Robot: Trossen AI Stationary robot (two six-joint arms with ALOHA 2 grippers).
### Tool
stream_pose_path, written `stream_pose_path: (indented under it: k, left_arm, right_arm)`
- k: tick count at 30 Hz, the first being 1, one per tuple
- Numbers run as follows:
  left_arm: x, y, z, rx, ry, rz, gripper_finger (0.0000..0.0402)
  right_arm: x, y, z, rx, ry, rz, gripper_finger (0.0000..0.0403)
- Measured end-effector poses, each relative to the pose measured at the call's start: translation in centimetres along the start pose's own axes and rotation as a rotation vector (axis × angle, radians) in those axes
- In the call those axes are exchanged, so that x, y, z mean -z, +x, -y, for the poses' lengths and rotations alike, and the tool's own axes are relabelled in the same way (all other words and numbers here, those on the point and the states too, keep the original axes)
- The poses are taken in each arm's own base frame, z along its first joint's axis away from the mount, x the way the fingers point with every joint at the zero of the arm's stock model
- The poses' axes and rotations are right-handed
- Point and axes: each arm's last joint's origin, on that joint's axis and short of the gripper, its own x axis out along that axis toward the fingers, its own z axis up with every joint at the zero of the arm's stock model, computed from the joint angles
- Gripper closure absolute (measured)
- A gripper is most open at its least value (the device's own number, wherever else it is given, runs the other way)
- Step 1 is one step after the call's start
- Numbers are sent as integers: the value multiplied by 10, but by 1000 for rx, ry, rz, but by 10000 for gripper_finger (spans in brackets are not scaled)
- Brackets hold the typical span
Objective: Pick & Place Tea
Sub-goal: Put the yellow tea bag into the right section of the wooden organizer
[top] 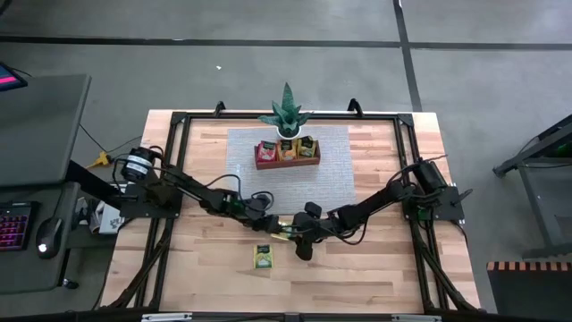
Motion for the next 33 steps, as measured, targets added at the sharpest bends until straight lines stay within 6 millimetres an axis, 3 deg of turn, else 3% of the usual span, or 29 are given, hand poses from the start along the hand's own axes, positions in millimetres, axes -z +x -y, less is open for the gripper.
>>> stream_pose_path:
  k: [12, 17, 23, 33]
  left_arm:
    - [-2, 11, 23, -78, 67, -25, 174]
    - [-2, 11, 24, -85, 79, -44, 245]
    - [-2, 11, 20, -127, 143, -46, 381]
    - [-2, 11, 20, -121, 288, -55, 399]
  right_arm:
    - [-2, 0, -1, -15, 6, 20, 187]
    - [-2, 0, -1, -17, 5, 19, 187]
    - [-2, 0, -1, -23, 14, 19, 187]
    - [-7, -2, -4, -53, 17, 22, 187]
